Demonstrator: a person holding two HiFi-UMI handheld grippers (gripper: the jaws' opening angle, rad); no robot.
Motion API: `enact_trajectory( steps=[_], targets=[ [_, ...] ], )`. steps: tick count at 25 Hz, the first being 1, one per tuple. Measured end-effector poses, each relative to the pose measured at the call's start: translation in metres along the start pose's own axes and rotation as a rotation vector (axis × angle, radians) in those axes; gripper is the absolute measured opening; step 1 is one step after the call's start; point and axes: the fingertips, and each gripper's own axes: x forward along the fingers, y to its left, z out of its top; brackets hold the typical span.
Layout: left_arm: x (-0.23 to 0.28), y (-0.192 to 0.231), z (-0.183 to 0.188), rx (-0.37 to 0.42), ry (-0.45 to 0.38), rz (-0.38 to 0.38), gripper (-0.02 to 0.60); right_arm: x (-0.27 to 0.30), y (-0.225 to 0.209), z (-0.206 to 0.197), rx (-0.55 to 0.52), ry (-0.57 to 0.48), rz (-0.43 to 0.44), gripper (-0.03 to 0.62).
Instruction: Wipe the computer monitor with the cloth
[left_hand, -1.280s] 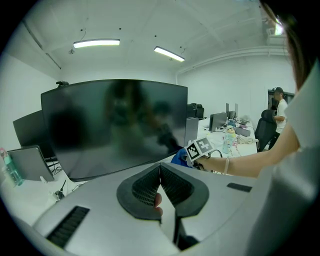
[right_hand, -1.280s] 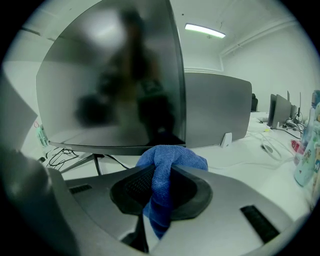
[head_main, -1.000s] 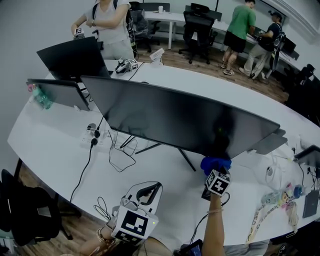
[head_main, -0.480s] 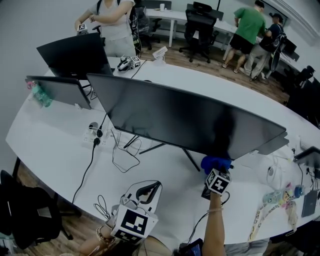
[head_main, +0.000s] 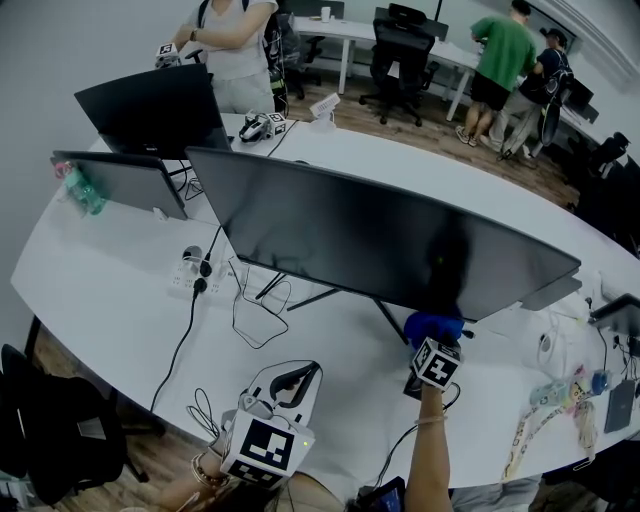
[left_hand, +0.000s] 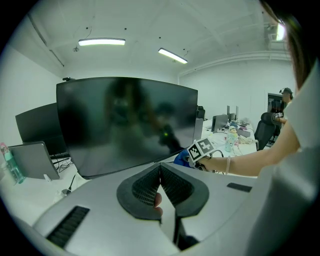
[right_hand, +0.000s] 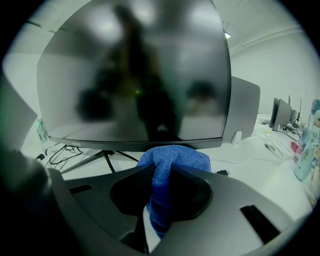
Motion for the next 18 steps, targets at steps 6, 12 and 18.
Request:
enact_trajectory(
  steps=[6,12,18],
  targets=[
    [-0.007,0.01,-0.003,-0.004,-0.004,0.005,0.009,0.0,0.011,-0.001,-0.009,0.001,-0.001,0.072],
    [-0.014,0.021,-0.006,0.008,-0.012,0.015,0.009,-0.001,0.025,0.001,-0.001,0.004,-0.002,0.072],
    [-0.019,0.032,-0.011,0.001,-0.014,0.016,0.009,-0.004,0.035,0.004,-0.009,0.007,-0.021,0.072]
  ],
)
